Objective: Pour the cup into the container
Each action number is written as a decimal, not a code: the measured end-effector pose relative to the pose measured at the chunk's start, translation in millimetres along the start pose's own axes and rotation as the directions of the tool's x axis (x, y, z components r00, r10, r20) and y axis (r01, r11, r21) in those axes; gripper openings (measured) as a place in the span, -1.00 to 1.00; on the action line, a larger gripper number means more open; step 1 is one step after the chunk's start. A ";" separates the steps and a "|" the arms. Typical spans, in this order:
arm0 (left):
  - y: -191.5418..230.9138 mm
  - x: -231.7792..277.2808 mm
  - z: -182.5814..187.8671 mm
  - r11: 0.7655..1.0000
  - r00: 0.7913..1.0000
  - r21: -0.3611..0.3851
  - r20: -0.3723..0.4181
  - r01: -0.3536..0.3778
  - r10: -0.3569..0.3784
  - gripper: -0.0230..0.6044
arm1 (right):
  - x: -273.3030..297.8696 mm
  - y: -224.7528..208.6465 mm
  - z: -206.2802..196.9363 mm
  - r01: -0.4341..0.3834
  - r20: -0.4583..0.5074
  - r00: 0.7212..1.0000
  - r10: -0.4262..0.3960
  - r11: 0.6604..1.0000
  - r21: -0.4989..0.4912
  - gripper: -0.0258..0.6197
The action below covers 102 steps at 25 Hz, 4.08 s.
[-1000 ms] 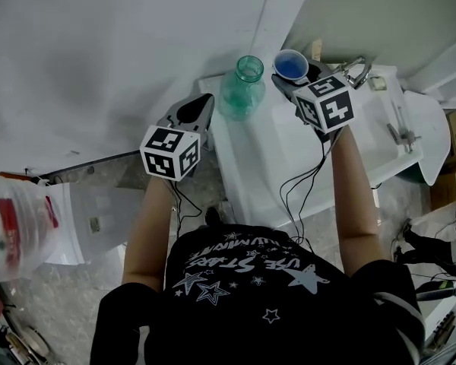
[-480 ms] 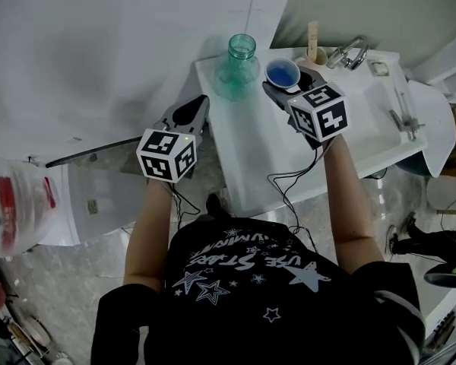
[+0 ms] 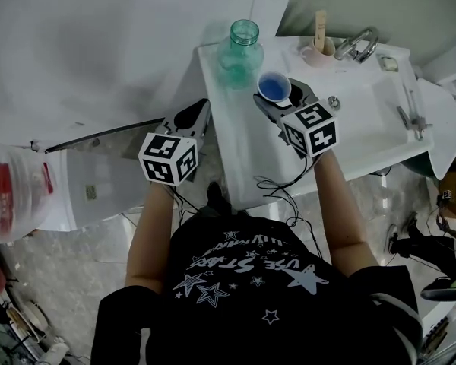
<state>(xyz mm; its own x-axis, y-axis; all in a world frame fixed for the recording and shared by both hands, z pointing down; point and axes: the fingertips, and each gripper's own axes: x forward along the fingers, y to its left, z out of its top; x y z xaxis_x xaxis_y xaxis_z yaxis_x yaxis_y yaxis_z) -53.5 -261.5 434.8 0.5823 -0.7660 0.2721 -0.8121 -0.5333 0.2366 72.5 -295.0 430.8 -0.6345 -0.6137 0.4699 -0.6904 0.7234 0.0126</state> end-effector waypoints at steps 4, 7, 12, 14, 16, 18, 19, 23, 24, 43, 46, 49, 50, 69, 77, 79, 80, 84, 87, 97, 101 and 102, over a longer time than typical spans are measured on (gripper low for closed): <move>3.7 -2.5 -13.3 1.000 1.000 -0.011 -0.024 -0.013 0.012 -0.89 | 13.4 14.4 -19.7 -0.020 0.008 1.000 0.020 1.000 -0.001 -0.11; 8.0 -5.7 -21.4 0.999 0.999 -0.023 -0.037 -0.025 0.024 -0.89 | 23.1 25.0 -34.4 -0.037 -0.005 0.999 0.037 0.999 0.005 -0.11; 12.5 -11.9 -38.2 0.998 0.997 -0.040 -0.063 -0.039 0.037 -0.89 | 33.8 40.6 -53.4 -0.060 -0.014 0.998 0.060 0.998 -0.007 -0.11; 14.9 -13.8 -45.0 0.998 0.996 -0.050 -0.072 -0.046 0.042 -0.89 | 38.5 46.4 -62.0 -0.070 -0.024 0.997 0.070 0.998 -0.008 -0.11; 16.3 -14.9 -50.7 0.997 0.996 -0.057 -0.080 -0.048 0.044 -0.89 | 43.4 51.3 -70.8 -0.079 -0.037 0.996 0.078 0.997 -0.013 -0.11; 16.4 -15.7 -55.8 0.997 0.995 -0.058 -0.089 -0.047 0.041 -0.89 | 48.5 55.4 -79.2 -0.084 -0.052 0.995 0.082 0.996 -0.028 -0.11; 16.2 -16.1 -58.1 0.997 0.995 -0.057 -0.094 -0.044 0.039 -0.89 | 51.1 57.2 -83.1 -0.085 -0.059 0.995 0.082 0.996 -0.039 -0.11; 17.1 -17.5 -66.4 0.998 0.993 -0.057 -0.111 -0.040 0.033 -0.89 | 60.6 64.9 -94.9 -0.099 -0.072 0.993 0.095 0.993 -0.060 -0.11; 17.4 -17.5 -68.3 0.998 0.993 -0.059 -0.114 -0.040 0.033 -0.89 | 62.6 66.1 -97.4 -0.103 -0.074 0.992 0.099 0.993 -0.059 -0.11; 14.6 -17.1 -95.1 0.994 0.988 -0.108 -0.155 -0.018 0.001 -0.89 | 78.2 70.0 -117.4 -0.076 -0.100 0.992 0.071 0.996 -0.051 -0.06; 13.3 -18.6 -94.2 0.994 0.988 -0.109 -0.151 -0.015 -0.002 -0.89 | 79.6 67.9 -119.9 -0.064 -0.091 0.994 0.059 0.997 -0.047 -0.04; 11.4 -19.7 -92.1 0.995 0.989 -0.101 -0.147 -0.016 0.001 -0.89 | 78.7 69.2 -116.6 -0.061 -0.095 0.994 0.058 0.998 -0.032 -0.02; 10.5 -20.3 -91.5 0.995 0.989 -0.098 -0.145 -0.017 0.002 -0.89 | 78.0 68.5 -116.4 -0.056 -0.091 0.994 0.054 0.998 -0.028 -0.01; -39.4 -52.9 -70.1 0.998 0.997 -0.049 -0.067 -0.047 0.043 -0.89 | -1.7 69.9 -114.3 0.008 -0.030 1.000 -0.008 1.000 0.004 0.11; -87.4 -80.6 -70.8 0.997 0.997 -0.027 -0.022 -0.068 0.068 -0.89 | -64.5 79.4 -106.7 0.040 0.061 0.997 -0.039 0.999 -0.018 -0.26; -99.3 -88.6 -72.0 0.997 0.997 -0.022 -0.015 -0.073 0.073 -0.89 | -79.0 81.8 -106.5 0.052 0.080 0.996 -0.049 0.998 -0.027 -0.39; -104.7 -92.7 -72.8 0.997 0.997 -0.021 -0.012 -0.076 0.076 -0.89 | -85.3 83.9 -107.0 0.054 0.088 0.995 -0.052 0.998 -0.030 -0.42; -121.7 -107.7 -76.1 0.996 0.996 -0.031 0.006 -0.088 0.088 -0.89 | -103.2 98.4 -113.4 0.034 0.089 0.996 -0.031 0.999 -0.037 -0.65; -132.4 -114.8 -79.6 0.996 0.996 -0.025 0.010 -0.088 0.088 -0.89 | -114.7 102.6 -115.3 0.052 0.105 0.993 -0.049 0.998 -0.029 -0.89; -143.4 -117.6 -96.3 0.997 0.998 -0.036 -0.006 -0.065 0.065 -0.89 | -139.8 94.5 -124.5 0.137 0.102 0.985 -0.139 0.990 0.024 -0.90; -147.7 -122.4 -103.8 0.998 0.999 -0.042 -0.011 -0.039 0.039 -0.89 | -147.8 98.5 -130.0 0.163 0.082 0.983 -0.166 0.986 0.033 -0.90; -148.6 -125.8 -105.9 0.998 0.999 -0.045 -0.011 -0.034 0.034 -0.89 | -150.6 101.2 -130.4 0.170 0.079 0.982 -0.173 0.985 0.033 -0.90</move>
<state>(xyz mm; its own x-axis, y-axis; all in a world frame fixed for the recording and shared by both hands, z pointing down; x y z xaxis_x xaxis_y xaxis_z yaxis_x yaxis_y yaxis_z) -2.2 -47.9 464.2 0.5551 -0.7794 0.2906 -0.8291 -0.4903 0.2687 143.5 -88.1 476.3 -0.5314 -0.7525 0.3891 -0.7996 0.5972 0.0631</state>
